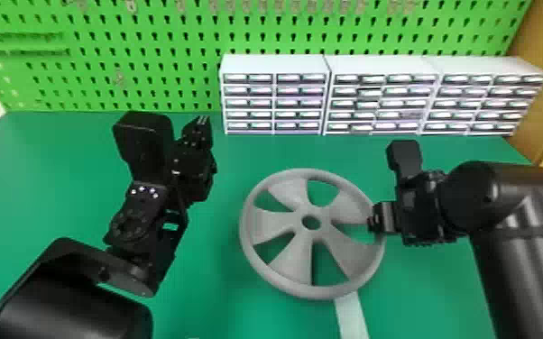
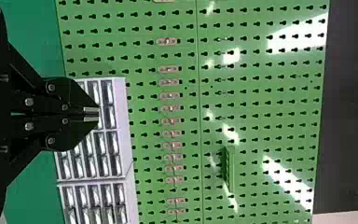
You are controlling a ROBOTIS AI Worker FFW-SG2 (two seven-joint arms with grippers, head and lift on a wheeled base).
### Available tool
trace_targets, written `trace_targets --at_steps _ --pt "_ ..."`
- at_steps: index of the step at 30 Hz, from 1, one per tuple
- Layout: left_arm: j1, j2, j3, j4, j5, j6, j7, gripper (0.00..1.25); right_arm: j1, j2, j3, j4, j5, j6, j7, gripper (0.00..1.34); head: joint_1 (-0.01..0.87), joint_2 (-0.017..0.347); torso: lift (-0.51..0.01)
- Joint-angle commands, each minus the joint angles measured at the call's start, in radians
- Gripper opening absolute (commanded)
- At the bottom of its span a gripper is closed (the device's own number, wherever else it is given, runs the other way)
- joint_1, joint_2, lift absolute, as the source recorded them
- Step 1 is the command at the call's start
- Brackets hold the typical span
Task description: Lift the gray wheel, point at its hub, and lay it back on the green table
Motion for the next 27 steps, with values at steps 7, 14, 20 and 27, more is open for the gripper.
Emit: trace_targets --at_steps 7,14,20,27 --pt "-0.001 0.0 -0.001 0.002 0.002 -0.002 0.0 0.05 -0.001 0.0 0.01 0.06 0.002 -0.031 0.001 0.12 0.692 0.048 -0.093" --pt "-0.001 0.0 -0.004 0.004 0.002 -0.003 0.0 0.05 -0.001 0.0 0.015 0.104 -0.001 -0.051 0.001 0.12 0.692 0.048 -0.093" --pt "-0.001 0.0 -0.006 0.005 0.004 -0.003 0.0 0.05 -0.002 -0.002 0.021 0.123 -0.001 -0.056 0.001 0.12 0.692 0.048 -0.093" --pt "-0.003 0.0 -0.006 0.008 0.004 -0.003 0.0 0.05 -0.005 -0.003 0.026 0.146 -0.005 -0.062 0.001 0.12 0.692 0.048 -0.093"
